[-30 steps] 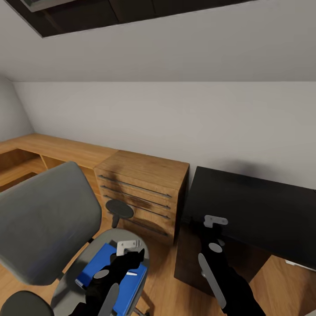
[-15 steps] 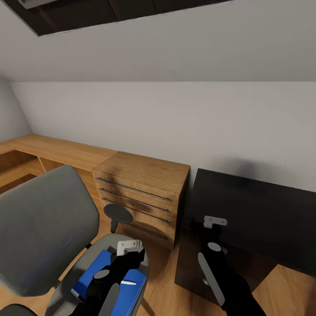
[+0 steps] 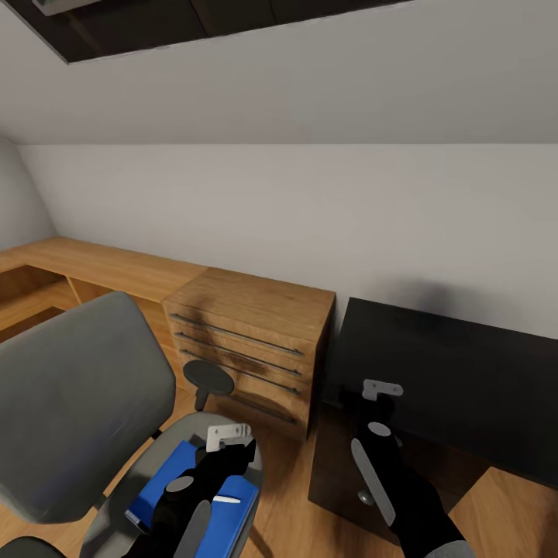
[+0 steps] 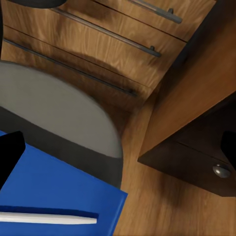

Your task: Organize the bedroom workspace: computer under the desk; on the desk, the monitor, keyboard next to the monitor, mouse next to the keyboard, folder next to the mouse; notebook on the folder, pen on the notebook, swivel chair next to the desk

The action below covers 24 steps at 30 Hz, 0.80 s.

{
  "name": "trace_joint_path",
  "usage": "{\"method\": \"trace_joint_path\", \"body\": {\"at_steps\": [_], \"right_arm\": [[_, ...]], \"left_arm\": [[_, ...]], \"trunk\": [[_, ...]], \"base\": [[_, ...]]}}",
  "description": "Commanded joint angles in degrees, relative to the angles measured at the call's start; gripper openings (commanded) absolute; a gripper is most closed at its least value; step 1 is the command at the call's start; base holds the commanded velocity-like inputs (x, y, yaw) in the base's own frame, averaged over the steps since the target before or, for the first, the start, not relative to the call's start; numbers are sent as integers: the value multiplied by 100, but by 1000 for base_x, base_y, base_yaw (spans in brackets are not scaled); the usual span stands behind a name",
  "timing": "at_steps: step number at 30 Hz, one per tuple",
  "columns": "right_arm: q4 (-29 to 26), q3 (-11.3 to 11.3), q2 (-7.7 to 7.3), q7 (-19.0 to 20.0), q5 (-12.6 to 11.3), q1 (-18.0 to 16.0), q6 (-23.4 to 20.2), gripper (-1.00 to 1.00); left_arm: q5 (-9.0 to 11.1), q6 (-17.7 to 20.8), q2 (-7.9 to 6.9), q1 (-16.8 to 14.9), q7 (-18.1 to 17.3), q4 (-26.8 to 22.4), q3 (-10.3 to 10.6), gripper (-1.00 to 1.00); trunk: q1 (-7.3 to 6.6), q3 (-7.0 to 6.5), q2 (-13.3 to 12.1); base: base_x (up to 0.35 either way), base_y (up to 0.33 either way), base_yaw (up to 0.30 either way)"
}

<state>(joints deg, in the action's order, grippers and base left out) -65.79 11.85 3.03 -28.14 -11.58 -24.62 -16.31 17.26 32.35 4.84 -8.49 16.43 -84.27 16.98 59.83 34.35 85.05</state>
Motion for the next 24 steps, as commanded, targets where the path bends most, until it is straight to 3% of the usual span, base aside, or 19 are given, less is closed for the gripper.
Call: {"method": "trace_joint_path", "body": {"at_steps": [1,24], "right_arm": [[-5,-1,-3,-42,-38,-7,-25,100],[485,-86,5,-42,-46,-249,-48,100]], "left_arm": [[60,17,-1,-4,53,-6,9,100],[58,17,-1,-4,53,-16,42,100]], "trunk": [[0,6,3],[0,6,3]], "base": [[0,0,0],[0,0,0]]}}
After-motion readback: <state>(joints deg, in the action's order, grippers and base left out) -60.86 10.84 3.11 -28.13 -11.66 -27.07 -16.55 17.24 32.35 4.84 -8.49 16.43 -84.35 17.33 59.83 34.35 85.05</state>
